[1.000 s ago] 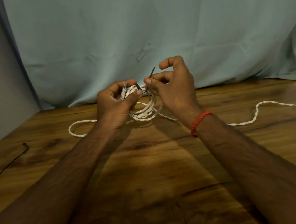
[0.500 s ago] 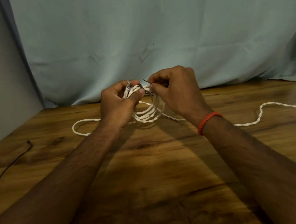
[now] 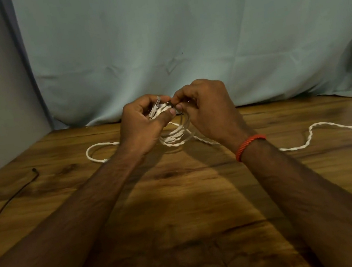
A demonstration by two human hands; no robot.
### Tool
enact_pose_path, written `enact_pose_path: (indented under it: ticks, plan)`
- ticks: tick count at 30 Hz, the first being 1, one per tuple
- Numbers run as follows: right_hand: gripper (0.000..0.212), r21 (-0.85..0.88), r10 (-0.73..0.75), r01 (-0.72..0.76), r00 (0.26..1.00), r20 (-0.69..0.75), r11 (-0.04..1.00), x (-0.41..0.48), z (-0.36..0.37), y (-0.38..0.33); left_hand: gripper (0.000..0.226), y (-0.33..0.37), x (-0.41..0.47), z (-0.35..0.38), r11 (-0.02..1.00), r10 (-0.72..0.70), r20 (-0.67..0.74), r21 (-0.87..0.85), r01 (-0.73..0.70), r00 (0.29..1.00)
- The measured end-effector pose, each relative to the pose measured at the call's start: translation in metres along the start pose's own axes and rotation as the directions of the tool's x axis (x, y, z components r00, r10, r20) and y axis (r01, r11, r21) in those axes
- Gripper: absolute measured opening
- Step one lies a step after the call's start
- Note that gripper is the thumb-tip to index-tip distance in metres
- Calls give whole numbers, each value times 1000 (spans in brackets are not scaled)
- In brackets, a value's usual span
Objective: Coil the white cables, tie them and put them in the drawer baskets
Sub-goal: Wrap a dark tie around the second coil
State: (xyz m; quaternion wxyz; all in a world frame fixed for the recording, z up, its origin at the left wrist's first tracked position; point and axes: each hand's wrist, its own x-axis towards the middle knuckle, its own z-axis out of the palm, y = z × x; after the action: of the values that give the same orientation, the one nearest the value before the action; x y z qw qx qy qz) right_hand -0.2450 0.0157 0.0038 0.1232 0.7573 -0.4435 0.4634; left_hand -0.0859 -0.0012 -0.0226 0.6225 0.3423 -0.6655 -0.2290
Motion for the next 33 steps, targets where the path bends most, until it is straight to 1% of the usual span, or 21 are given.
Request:
enact_pose_path:
  ticks: [3, 8, 11, 14, 18, 21, 24, 28, 30, 31, 33]
  plan:
    - [13, 79, 49, -48, 999, -6, 996, -1, -2, -4, 13, 4, -3, 0, 1000, 16, 24, -17, -16, 1000]
    - [16, 249, 153, -140, 988, -31, 958, -2, -1, -7, 14, 4, 0, -1, 998, -20, -14, -55, 19, 1000]
    - [23, 288, 176, -162, 984, -22, 944, -3, -2, -7, 13, 4, 0, 0, 997, -46, -30, -65, 44, 998]
    - [24, 298, 175, -165, 985, -7, 940, -4, -2, -8, 12, 3, 0, 1, 996, -61, -59, -75, 56, 996]
    - [25, 349, 195, -184, 981, 5, 919, -5, -1, -10, 9, 3, -2, 2, 999, -5, -85, -40, 2, 996]
    - [26, 382, 217, -209, 976, 21, 900, -4, -1, -9, 6, 3, -3, 3, 998, 60, -105, 38, -56, 993]
    - [27, 416, 230, -227, 972, 44, 880, -4, -2, -10, 11, -1, -4, 3, 992, 99, -120, 87, -89, 988]
    - [25, 454, 278, -290, 956, 95, 842, -3, 0, -10, 9, -8, -1, 3, 990, 125, -127, 88, -114, 984]
    - [20, 455, 322, -362, 932, 166, 814, -3, 0, -10, 11, -9, 1, 2, 983, 172, -119, 89, -162, 978]
    - [19, 467, 342, -407, 913, 222, 785, -3, 0, -10, 11, -10, 1, 1, 978, 196, -107, 100, -185, 975]
    - [19, 525, 380, -495, 869, 318, 692, -3, -4, -13, 11, -8, 2, 0, 970, 229, -78, 104, -221, 970]
